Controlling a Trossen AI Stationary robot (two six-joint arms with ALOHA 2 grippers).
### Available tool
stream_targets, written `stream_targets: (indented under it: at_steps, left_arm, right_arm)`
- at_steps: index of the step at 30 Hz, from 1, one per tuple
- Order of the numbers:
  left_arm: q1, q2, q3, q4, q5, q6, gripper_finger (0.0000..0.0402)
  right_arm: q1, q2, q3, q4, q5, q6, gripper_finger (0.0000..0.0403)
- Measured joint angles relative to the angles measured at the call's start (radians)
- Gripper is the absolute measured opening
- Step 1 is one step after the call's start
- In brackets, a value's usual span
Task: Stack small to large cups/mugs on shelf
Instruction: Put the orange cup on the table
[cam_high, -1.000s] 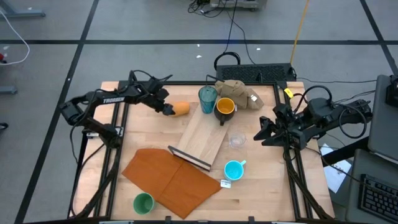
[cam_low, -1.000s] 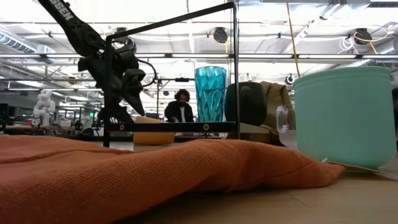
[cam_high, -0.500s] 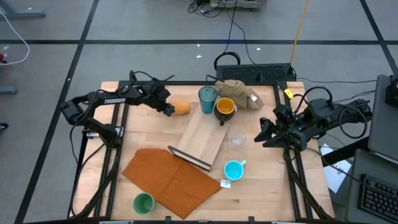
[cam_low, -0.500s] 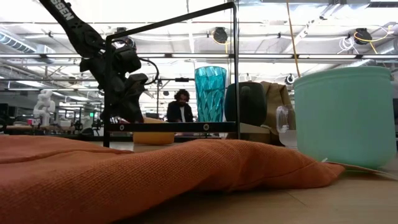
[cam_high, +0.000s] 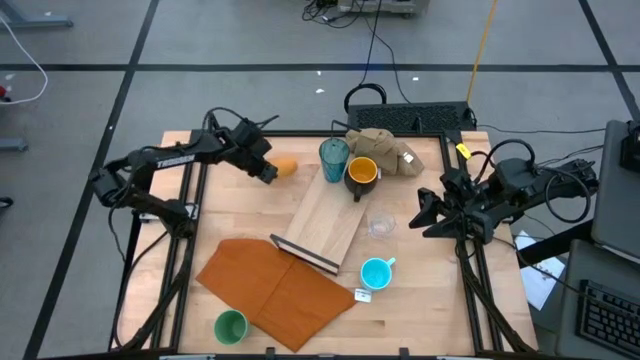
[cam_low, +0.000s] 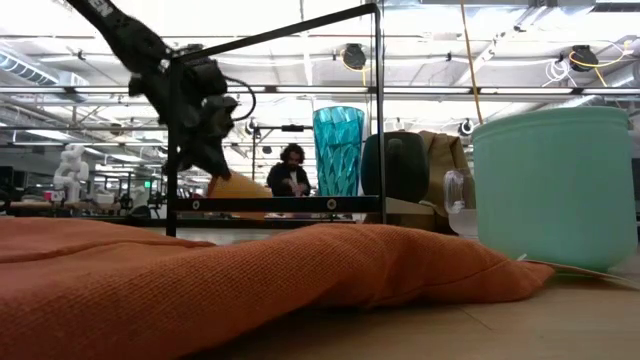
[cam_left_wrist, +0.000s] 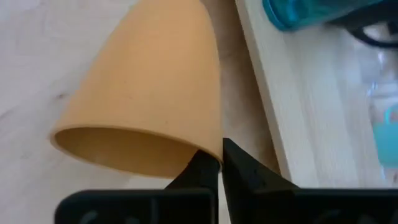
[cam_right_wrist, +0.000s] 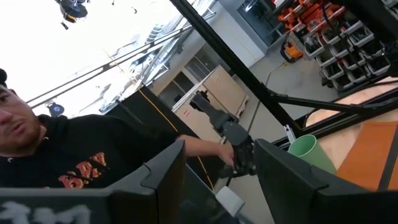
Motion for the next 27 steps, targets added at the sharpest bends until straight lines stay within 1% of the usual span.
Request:
stream_targets:
  at_steps: [3, 6, 8, 10, 13, 17, 20, 23, 27]
  left_arm:
    - [0.0, -0.03, 0.092, -0.239, -0.045, 0.08, 0.0005]
    - [-0.001, -0.034, 0.204, -0.457, -0.105, 0.134, 0.0003]
    - [-0.004, -0.034, 0.284, -0.571, -0.135, 0.16, 0.0003]
    - [-0.009, -0.033, 0.355, -0.642, -0.155, 0.184, 0.0004]
    - [-0.008, -0.033, 0.446, -0.714, -0.158, 0.185, 0.0003]
    - [-0.008, -0.033, 0.512, -0.763, -0.154, 0.18, 0.0003]
    - [-0.009, -0.005, 0.537, -0.865, -0.16, 0.188, 0.0002]
    - [-0.02, 0.041, 0.551, -1.013, -0.218, 0.203, 0.0002]
    - [-0.045, 0.082, 0.565, -1.1, -0.236, 0.236, 0.0002]
  right_arm:
    - [0.0, 0.0, 0.0, 0.0, -0.002, -0.036, 0.018]
    - [0.0, -0.001, 0.0, -0.005, -0.003, -0.082, 0.018]
    - [0.0, -0.001, 0.0, -0.016, -0.004, -0.11, 0.018]
    - [0.0, -0.001, -0.001, -0.027, -0.005, -0.132, 0.018]
    - [0.0, -0.01, -0.031, -0.014, -0.006, -0.143, 0.018]
    - [0.001, -0.026, -0.094, -0.005, -0.009, -0.128, 0.018]
    - [0.001, -0.034, -0.159, 0.1, -0.033, -0.108, 0.018]
    - [0.005, -0.041, -0.224, 0.241, -0.038, -0.082, 0.018]
    - [0.018, -0.053, -0.283, 0.359, -0.038, -0.071, 0.018]
